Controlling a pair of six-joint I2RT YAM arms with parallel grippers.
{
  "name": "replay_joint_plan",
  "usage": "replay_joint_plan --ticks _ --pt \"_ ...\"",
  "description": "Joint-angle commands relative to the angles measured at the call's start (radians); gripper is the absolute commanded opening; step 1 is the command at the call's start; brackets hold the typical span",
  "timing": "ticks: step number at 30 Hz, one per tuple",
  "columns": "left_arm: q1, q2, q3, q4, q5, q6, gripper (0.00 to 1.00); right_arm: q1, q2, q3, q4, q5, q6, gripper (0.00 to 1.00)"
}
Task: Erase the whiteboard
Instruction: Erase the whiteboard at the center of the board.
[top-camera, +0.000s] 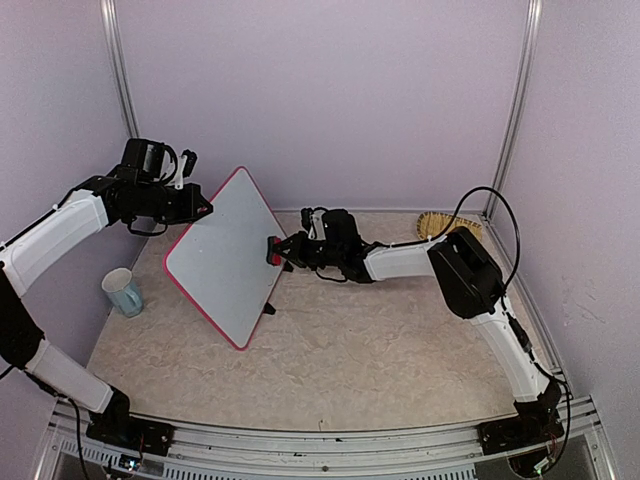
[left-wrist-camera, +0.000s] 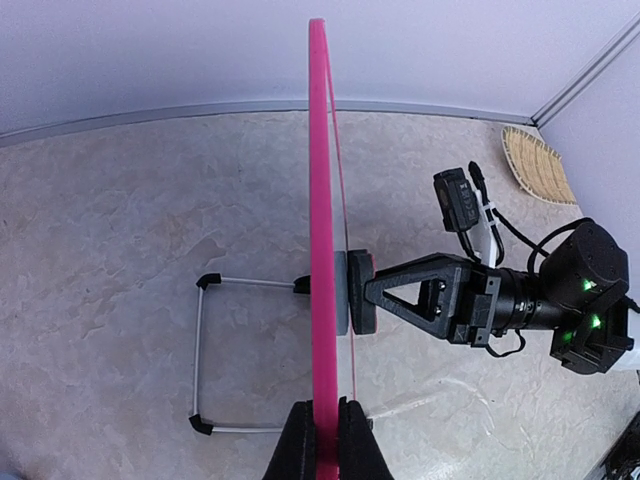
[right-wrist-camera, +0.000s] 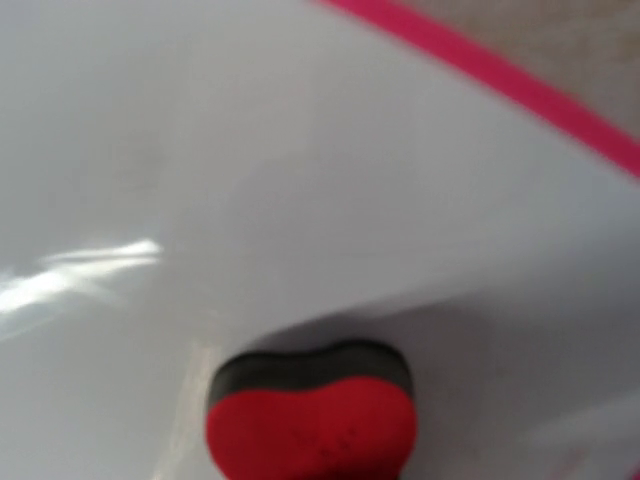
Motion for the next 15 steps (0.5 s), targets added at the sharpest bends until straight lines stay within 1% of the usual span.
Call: replay_joint_plan --ticks 1,12,15 --pt "-0.021 0.001 -0.028 -0.027 0.062 0.044 0.00 -0.008 0.060 -0.013 -0.066 0.024 0.014 0.08" --pt "-0.021 0.007 -0.026 -0.027 0.062 0.044 0.00 -0.009 0.060 -0.040 -0.074 0.027 0.018 0.08" --pt "-0.021 0.006 -0.027 -0.027 0.062 0.044 0.00 -0.004 0.045 -0.041 -0.030 -0.010 0.023 0.08"
